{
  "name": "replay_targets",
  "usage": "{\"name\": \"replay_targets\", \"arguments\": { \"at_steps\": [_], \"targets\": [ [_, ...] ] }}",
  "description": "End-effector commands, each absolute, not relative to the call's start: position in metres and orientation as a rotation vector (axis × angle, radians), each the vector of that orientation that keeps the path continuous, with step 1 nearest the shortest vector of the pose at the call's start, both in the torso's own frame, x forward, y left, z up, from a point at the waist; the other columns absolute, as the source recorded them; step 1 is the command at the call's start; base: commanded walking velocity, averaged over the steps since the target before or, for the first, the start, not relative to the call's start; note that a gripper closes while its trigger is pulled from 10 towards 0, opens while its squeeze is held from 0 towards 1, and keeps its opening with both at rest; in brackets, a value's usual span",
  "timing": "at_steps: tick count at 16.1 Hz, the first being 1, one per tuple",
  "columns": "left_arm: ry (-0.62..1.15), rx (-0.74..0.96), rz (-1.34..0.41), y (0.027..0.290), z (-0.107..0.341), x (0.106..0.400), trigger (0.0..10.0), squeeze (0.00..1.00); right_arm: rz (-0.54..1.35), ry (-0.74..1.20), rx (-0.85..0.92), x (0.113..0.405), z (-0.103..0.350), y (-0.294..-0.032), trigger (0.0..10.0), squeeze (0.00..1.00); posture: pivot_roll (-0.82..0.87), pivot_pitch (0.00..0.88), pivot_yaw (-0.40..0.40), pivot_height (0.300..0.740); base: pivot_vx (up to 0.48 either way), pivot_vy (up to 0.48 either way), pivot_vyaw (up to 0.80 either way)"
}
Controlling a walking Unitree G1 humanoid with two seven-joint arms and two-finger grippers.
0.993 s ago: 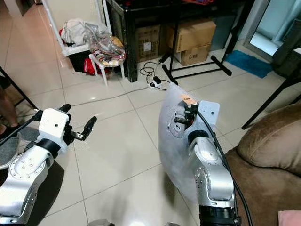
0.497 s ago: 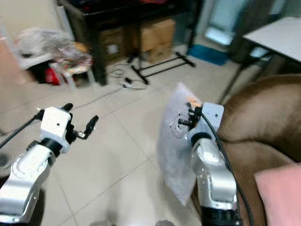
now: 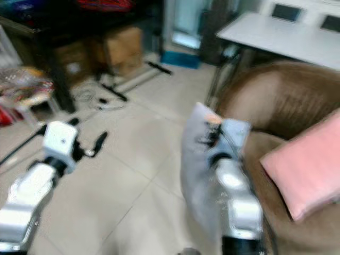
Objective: Move the pillow to the sofa from floor
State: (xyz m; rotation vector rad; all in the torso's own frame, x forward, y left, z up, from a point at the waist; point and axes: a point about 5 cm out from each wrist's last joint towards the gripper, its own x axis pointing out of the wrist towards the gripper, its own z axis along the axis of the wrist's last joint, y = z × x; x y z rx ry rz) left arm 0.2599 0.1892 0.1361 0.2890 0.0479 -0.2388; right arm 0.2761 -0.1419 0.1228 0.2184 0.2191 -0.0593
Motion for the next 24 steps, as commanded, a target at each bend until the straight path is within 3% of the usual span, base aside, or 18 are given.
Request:
{"name": "replay_targets", "arguments": {
  "at_steps": [1,5,21,24],
  "targets": [
    [0.021,0.264,-0.241,0.1835,0.1399,0.2617,10.0,0.00,-0.079,0.156,0.197,0.2791,0.1358,-0.1497,10.0,0.00,-0.03,0.000,0.000,0.740,0.000,0.000,0.00],
    [0.028,0.239,-0.212,0.1873,0.1398,0.2626,10.0,0.00,-0.047,0.172,0.183,0.2800,0.1340,-0.1442,10.0,0.00,-0.03,0.000,-0.008,0.740,0.000,0.000,0.00],
    [0.039,0.262,-0.231,0.1883,0.1387,0.2625,10.0,0.00,-0.064,0.164,0.177,0.2837,0.1343,-0.1444,10.0,0.00,-0.02,0.000,-0.006,0.740,0.274,0.000,0.00],
    [0.035,0.260,-0.236,0.1875,0.1394,0.2632,10.0,0.00,-0.062,0.167,0.181,0.2846,0.1340,-0.1443,10.0,0.00,-0.02,0.000,-0.006,0.740,0.309,0.000,-0.75]
  ]
}}
